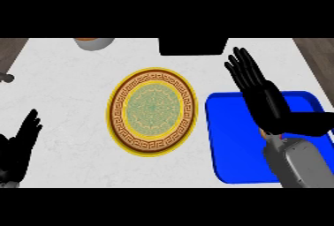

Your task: Pick the cupcake from the tray and place it in the plate

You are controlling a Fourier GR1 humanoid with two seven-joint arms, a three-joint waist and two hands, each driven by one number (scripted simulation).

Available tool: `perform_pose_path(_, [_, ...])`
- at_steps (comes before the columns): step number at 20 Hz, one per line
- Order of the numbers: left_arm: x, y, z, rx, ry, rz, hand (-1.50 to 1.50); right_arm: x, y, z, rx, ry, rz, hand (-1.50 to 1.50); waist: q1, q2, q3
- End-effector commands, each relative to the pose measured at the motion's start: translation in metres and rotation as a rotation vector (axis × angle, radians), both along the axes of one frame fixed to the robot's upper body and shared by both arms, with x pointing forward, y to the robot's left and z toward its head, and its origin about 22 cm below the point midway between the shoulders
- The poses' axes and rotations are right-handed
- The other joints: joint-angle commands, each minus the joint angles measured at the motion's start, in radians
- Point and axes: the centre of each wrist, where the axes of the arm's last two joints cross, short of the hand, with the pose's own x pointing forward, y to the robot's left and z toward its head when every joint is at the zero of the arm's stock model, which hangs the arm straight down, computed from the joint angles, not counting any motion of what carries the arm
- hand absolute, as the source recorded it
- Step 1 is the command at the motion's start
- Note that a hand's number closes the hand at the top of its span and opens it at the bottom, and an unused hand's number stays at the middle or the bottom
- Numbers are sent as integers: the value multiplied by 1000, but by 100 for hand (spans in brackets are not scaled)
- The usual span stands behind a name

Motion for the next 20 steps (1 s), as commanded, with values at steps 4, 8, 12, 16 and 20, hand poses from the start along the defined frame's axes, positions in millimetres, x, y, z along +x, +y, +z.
perform_pose_path(4, [5, 8, 17, 166, -137, -87, 0, -13, -62, -3, 352, -37, -491, -150, -31, 2, 13])
perform_pose_path(8, [0, 11, 17, 197, -155, -106, 0, -37, -137, -35, 162, 6, -1076, -150, -84, 5, 6])
perform_pose_path(12, [-4, 3, 13, 209, -175, -169, 0, -58, -110, -56, 288, -120, -1386, -150, -39, 1, 10])
perform_pose_path(16, [-6, -2, 6, 187, -200, -195, 0, -97, -84, -48, 339, -212, -1469, -150, -6, 4, 10])
perform_pose_path(20, [-6, -24, -11, 208, -205, -238, 0, -137, -42, -48, 257, -150, -1353, -150, 12, 9, 9])
